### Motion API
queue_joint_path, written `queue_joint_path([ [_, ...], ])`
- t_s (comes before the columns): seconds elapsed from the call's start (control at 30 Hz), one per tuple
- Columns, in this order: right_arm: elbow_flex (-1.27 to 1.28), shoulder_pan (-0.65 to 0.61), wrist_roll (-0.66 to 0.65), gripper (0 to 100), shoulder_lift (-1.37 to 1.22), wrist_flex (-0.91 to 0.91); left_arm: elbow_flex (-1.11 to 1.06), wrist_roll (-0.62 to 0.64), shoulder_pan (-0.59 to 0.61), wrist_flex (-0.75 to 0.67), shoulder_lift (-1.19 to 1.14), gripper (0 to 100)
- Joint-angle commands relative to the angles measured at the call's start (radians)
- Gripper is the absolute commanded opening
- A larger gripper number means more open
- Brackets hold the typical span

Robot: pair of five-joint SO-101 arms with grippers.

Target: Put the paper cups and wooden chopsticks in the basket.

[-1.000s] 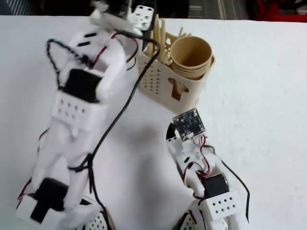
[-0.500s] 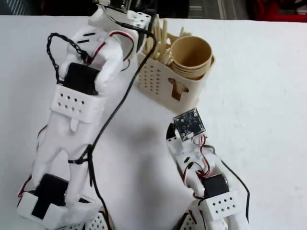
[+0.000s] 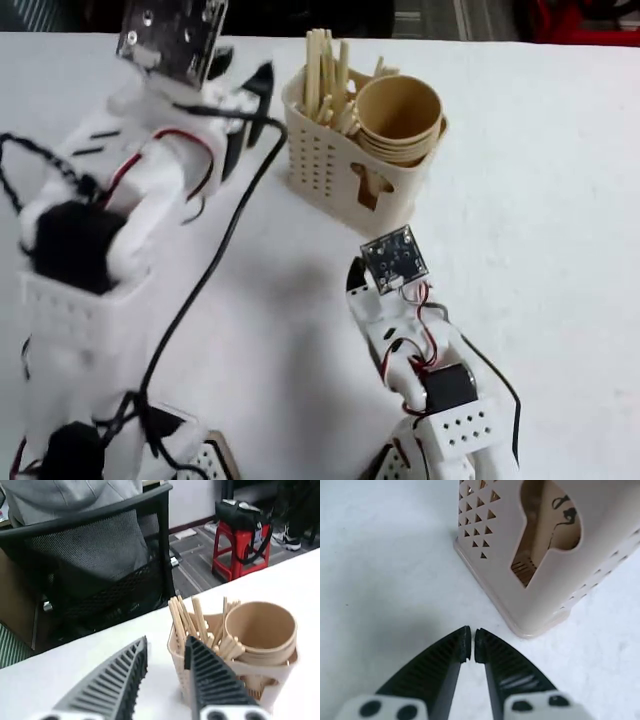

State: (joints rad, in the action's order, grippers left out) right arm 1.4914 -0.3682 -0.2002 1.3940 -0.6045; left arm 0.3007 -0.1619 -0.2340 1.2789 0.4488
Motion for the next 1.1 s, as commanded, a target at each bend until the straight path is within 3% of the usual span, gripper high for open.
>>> queue_joint_path([
  [0.0,-0.008,0.005,-0.011,3.0,0.001,0.016,0.037,-0.02,0.008,0.077,0.081,6],
  [0.07,-0.008,0.007,-0.011,3.0,0.001,0.016,0.037,-0.02,0.008,0.106,0.124,2],
  [0.23,-0.008,0.007,-0.009,3.0,0.001,0.016,0.018,-0.02,0.001,0.183,0.248,2],
  [0.37,-0.008,0.007,-0.005,3.0,0.001,0.016,-0.132,-0.014,0.007,0.181,0.386,2],
  [0.6,-0.023,0.008,-0.003,3.0,0.065,0.004,-0.62,-0.018,0.007,-0.015,0.728,2],
  [0.8,-0.023,0.008,-0.003,3.0,0.334,-0.162,-1.011,-0.012,0.007,-0.206,1.059,2],
  [1.07,-0.081,0.076,-0.005,3.0,0.403,-0.209,-1.258,-0.014,0.008,-0.224,1.234,2],
])
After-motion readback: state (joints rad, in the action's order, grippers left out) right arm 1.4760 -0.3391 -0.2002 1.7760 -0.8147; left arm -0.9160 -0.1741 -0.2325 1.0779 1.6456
